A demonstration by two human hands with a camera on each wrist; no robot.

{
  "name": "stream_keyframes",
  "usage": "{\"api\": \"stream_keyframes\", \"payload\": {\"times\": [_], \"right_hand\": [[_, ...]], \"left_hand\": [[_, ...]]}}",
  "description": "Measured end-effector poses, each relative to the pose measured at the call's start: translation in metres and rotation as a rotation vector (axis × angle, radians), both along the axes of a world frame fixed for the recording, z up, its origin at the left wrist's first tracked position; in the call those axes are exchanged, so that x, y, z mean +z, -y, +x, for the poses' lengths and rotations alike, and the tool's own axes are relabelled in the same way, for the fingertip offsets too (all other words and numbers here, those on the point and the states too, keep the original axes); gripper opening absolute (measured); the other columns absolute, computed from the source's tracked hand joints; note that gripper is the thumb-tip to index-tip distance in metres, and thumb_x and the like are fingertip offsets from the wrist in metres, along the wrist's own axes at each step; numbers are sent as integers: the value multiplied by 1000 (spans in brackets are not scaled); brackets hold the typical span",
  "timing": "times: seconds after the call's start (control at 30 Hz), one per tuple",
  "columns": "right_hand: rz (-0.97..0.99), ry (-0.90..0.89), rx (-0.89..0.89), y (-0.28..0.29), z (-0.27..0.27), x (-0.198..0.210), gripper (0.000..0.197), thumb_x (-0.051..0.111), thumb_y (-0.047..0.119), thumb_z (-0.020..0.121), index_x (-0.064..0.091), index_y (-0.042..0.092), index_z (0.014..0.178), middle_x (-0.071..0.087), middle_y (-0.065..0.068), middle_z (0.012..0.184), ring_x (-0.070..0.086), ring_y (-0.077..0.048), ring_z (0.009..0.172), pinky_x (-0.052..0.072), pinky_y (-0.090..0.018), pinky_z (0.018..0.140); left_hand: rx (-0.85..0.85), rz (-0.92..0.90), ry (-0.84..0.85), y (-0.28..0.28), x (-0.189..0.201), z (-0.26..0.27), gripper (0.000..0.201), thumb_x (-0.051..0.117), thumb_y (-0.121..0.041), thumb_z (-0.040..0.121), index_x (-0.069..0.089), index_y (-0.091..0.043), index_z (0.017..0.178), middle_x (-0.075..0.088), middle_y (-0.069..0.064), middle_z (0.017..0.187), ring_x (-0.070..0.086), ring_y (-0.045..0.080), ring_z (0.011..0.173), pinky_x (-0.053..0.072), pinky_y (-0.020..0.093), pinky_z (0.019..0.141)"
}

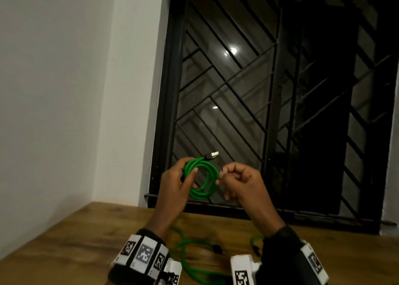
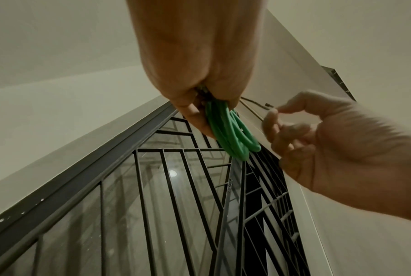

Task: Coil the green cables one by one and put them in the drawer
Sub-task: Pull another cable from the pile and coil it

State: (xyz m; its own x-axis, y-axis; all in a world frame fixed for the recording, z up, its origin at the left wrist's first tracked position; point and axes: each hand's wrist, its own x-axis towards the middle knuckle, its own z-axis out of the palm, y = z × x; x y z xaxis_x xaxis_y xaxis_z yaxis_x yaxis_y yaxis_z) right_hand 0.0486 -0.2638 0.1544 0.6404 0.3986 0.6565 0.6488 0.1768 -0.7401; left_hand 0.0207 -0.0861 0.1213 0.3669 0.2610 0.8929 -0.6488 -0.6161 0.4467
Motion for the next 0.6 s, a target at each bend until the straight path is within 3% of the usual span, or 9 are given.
{"api": "stream_keyframes", "payload": {"times": [0.13,0.27,0.37,0.5,0.6], "right_hand": [[67,33,-66,-18,10,-33,14,63,0,92,62,6,79,70,-14,74,57,-17,55,46,-28,49],[35,201,-275,-21,14,-53,17,71,10,87,64,21,76,67,1,69,53,-21,50,45,-35,49],[-20,381,-487,-18,15,-62,15,72,23,83,60,28,74,64,9,65,54,-7,49,45,-32,48],[-106,496,-678,-12,12,-68,17,75,28,80,59,31,75,63,19,66,60,1,59,39,-15,49],[-120,572,-674,-15,9,-71,9,67,35,82,59,32,78,63,20,69,59,2,59,43,-19,48]], "left_hand": [[15,60,-30,2,-18,-1,23,58,-12,98,63,-15,121,71,-5,99,68,3,80,53,17,69],[28,62,-43,6,-30,0,23,57,-11,98,63,-14,120,70,-5,97,68,4,78,53,16,67],[50,31,-13,9,-31,-1,22,57,-9,99,63,-12,119,69,-4,92,68,5,69,52,14,62],[84,-26,36,10,-31,-4,19,57,-10,99,62,-14,116,68,-3,88,67,5,67,49,10,58],[63,-16,34,13,-33,-4,19,57,-10,99,61,-17,116,68,-4,89,68,6,70,51,13,60]]}}
